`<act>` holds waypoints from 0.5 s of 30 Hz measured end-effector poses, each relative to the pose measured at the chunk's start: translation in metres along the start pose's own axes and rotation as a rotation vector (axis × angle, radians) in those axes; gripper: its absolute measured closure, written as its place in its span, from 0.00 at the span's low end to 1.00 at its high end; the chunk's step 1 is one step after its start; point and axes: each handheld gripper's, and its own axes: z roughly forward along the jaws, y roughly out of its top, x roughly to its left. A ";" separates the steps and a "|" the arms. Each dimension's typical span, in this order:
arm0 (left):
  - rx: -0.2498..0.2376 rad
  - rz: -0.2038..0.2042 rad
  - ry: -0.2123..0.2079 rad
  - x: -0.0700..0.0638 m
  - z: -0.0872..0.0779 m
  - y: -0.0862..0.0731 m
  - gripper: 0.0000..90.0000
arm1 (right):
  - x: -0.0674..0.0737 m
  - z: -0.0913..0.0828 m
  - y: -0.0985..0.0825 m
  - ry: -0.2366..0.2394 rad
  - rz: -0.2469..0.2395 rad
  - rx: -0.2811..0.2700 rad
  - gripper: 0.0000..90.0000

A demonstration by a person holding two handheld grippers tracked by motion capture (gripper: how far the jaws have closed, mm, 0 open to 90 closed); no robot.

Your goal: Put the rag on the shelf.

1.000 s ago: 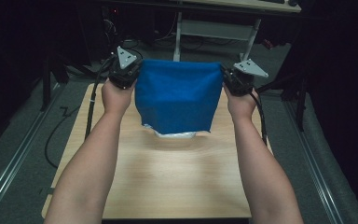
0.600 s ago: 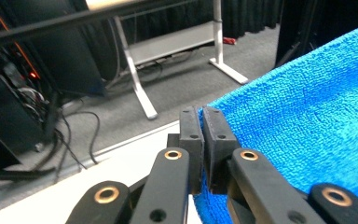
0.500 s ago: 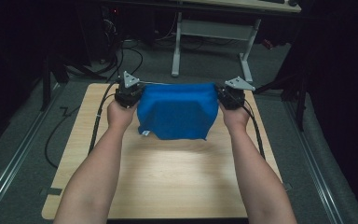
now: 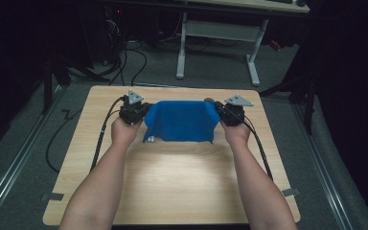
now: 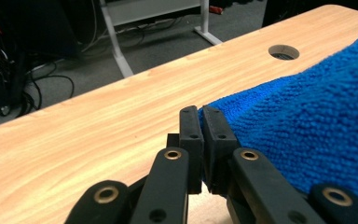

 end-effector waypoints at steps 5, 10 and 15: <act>0.033 -0.008 -0.020 -0.004 0.005 -0.007 0.97 | 0.003 0.003 -0.011 0.010 0.005 0.022 0.98; 0.058 -0.006 -0.030 -0.007 0.009 -0.013 0.97 | 0.007 0.004 -0.015 0.016 0.011 0.028 0.98; 0.066 -0.031 -0.042 -0.009 0.011 -0.021 0.97 | 0.003 0.003 -0.026 0.014 0.026 0.042 0.98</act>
